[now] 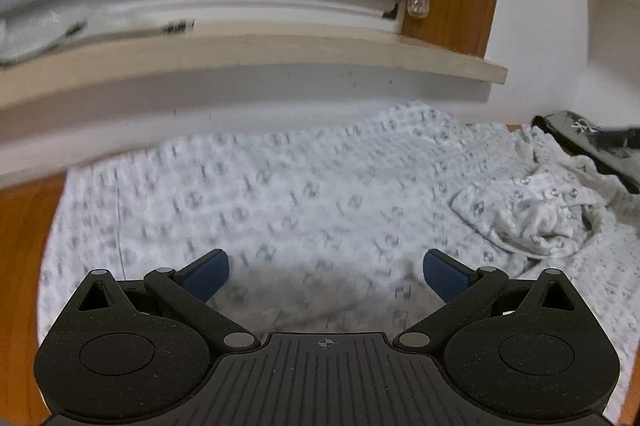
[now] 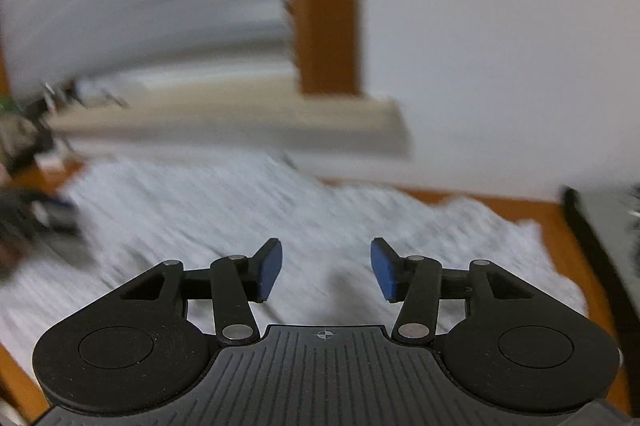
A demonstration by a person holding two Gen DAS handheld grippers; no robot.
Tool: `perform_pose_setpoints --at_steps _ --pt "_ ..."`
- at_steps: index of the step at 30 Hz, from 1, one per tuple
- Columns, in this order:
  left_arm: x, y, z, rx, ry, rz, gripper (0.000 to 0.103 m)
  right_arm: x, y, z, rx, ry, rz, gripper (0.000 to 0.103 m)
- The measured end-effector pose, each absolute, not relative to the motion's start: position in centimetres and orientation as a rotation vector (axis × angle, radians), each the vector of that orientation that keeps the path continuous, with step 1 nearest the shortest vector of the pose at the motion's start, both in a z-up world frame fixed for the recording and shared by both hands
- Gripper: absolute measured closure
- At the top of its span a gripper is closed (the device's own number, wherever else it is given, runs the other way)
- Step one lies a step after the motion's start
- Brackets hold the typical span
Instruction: Fold clothes
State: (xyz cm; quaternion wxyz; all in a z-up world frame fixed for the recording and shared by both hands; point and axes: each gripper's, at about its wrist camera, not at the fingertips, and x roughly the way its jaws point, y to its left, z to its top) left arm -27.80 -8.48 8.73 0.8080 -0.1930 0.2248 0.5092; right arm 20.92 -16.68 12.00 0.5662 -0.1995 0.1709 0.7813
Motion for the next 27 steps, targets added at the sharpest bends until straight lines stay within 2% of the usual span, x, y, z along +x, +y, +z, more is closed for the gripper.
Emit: perform_pose_setpoints --at_steps 3,6,8,9,12,13,15,18,19,20,21,22,23,25,27 --pt "-25.8 -8.9 10.1 -0.384 0.440 1.038 0.003 22.8 -17.2 9.6 -0.516 0.379 1.758 0.052" --pt "-22.4 -9.2 11.4 -0.355 0.422 0.947 0.012 24.6 -17.6 8.1 -0.518 0.383 1.694 0.051" --pt "-19.2 -9.4 12.2 -0.312 0.443 0.896 0.036 26.0 -17.9 7.3 -0.513 0.393 1.667 0.045" --pt "-17.6 -9.3 12.2 -0.301 0.459 0.872 0.038 26.4 -17.9 7.0 -0.510 0.394 1.657 0.044" --pt "-12.9 -9.1 11.8 -0.276 0.512 0.803 0.037 27.0 -17.7 5.8 -0.504 0.408 1.642 0.044" --pt "-11.4 -9.0 11.7 -0.268 0.529 0.780 0.035 27.1 -17.8 5.7 -0.495 0.416 1.644 0.044" --pt "-8.9 -8.5 10.8 -0.271 0.574 0.753 0.024 27.2 -17.8 5.6 -0.483 0.426 1.643 0.043" --pt "-6.9 -8.0 9.3 -0.258 0.634 0.747 0.022 27.2 -17.6 5.4 -0.478 0.433 1.639 0.041" --pt "-6.6 -7.9 8.8 -0.243 0.652 0.760 0.030 27.2 -17.7 5.4 -0.475 0.433 1.638 0.041" --pt "-6.7 -8.0 8.5 -0.216 0.662 0.781 0.046 27.2 -17.8 5.4 -0.471 0.431 1.638 0.041" --pt "-7.3 -8.1 8.6 -0.210 0.651 0.787 0.053 27.2 -17.9 5.4 -0.467 0.428 1.637 0.041" --pt "-8.1 -8.1 8.7 -0.212 0.635 0.788 0.068 27.2 -18.0 5.4 -0.464 0.424 1.636 0.041" --pt "-8.9 -8.2 8.9 -0.214 0.619 0.788 0.087 27.2 -18.1 5.4 -0.460 0.420 1.635 0.041" --pt "-10.9 -8.6 10.0 -0.202 0.565 0.810 0.099 27.1 -18.2 5.4 -0.455 0.413 1.630 0.041" --pt "-13.3 -9.1 11.2 -0.187 0.509 0.837 0.099 27.2 -18.3 5.5 -0.448 0.410 1.627 0.041"
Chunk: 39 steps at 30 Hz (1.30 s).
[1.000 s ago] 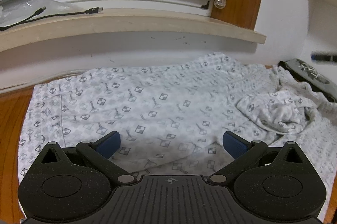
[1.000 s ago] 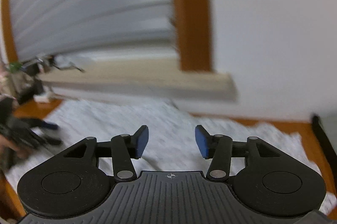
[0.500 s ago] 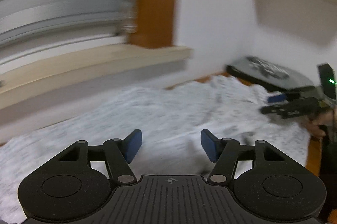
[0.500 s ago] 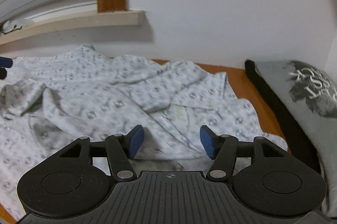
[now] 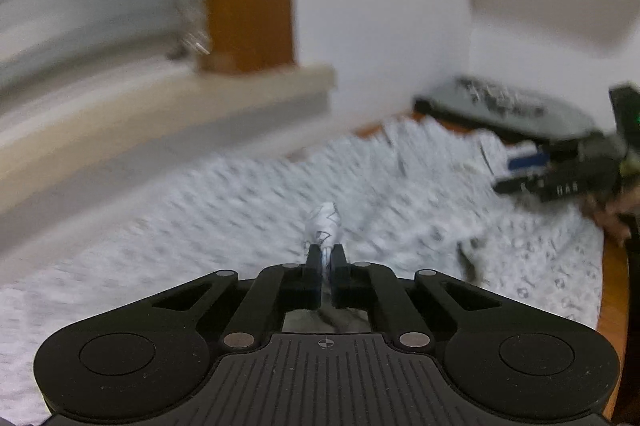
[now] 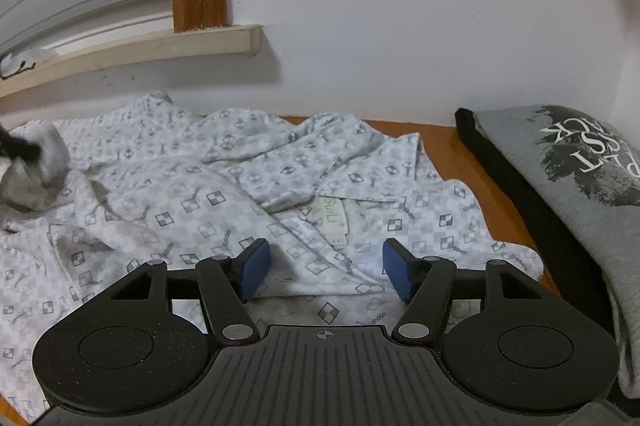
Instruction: Fold clothes
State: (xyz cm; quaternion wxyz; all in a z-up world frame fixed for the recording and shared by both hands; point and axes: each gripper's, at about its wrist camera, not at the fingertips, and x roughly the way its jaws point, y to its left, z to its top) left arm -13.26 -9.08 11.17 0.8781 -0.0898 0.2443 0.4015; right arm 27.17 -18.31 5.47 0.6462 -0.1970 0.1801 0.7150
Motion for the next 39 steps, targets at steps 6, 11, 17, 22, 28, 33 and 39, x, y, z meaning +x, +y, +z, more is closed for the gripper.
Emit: perform_pose_setpoints --at_steps 6,11,17,22,28,33,39 --pt "-22.2 -10.9 15.0 -0.191 0.363 0.921 0.099 27.9 -18.9 5.8 -0.379 0.415 1.609 0.041" --pt "-27.0 -12.6 15.5 -0.216 0.341 0.964 0.099 28.5 -19.5 6.0 -0.327 0.419 1.598 0.041" --pt "-29.0 -13.5 12.9 -0.308 0.354 0.971 0.098 28.6 -19.4 5.9 -0.327 0.423 1.607 0.040" --pt "-30.7 -13.6 12.1 -0.398 0.332 0.985 0.056 28.5 -19.4 5.9 -0.331 0.425 1.606 0.040" --pt "-32.5 -14.1 12.2 -0.441 0.293 1.003 0.031 28.5 -19.5 5.9 -0.332 0.424 1.607 0.039" --pt "-32.3 -13.1 11.5 -0.518 0.301 0.945 0.029 28.5 -19.5 6.0 -0.333 0.425 1.604 0.038" --pt "-30.2 -12.4 10.4 -0.537 0.310 0.909 0.056 28.5 -20.0 6.2 -0.313 0.404 1.621 0.035"
